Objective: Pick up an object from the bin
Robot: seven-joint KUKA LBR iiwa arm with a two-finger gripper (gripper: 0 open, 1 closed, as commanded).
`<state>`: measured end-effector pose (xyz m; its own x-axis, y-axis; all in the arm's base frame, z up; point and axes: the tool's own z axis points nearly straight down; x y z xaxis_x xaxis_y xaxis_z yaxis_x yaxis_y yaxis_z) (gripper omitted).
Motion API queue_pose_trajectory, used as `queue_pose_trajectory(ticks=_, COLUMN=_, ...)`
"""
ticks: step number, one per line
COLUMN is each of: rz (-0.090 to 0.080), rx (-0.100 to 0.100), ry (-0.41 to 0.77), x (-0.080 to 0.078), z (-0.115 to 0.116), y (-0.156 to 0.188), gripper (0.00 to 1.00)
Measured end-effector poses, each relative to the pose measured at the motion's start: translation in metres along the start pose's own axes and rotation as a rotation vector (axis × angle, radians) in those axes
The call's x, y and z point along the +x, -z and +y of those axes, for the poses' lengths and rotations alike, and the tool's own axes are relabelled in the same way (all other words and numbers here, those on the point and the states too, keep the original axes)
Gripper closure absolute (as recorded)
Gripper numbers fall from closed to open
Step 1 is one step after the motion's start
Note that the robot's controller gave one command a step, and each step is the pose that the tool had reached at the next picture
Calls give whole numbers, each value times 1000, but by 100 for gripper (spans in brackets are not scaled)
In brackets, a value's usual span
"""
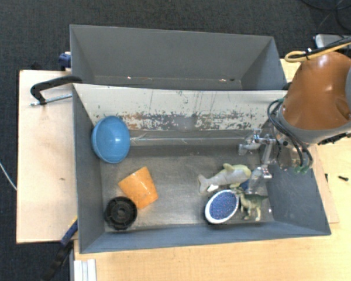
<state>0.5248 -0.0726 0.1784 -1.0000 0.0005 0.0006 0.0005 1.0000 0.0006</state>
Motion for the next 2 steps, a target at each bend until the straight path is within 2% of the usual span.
queue_pose_trajectory(ticks=1, rz=-18, rx=-2, ry=396, x=-3, z=7, y=-77, gripper=0)
queue_pose_trajectory(ticks=2, rz=-9, rx=2, ry=597, x=8, z=70, y=-106, gripper=0)
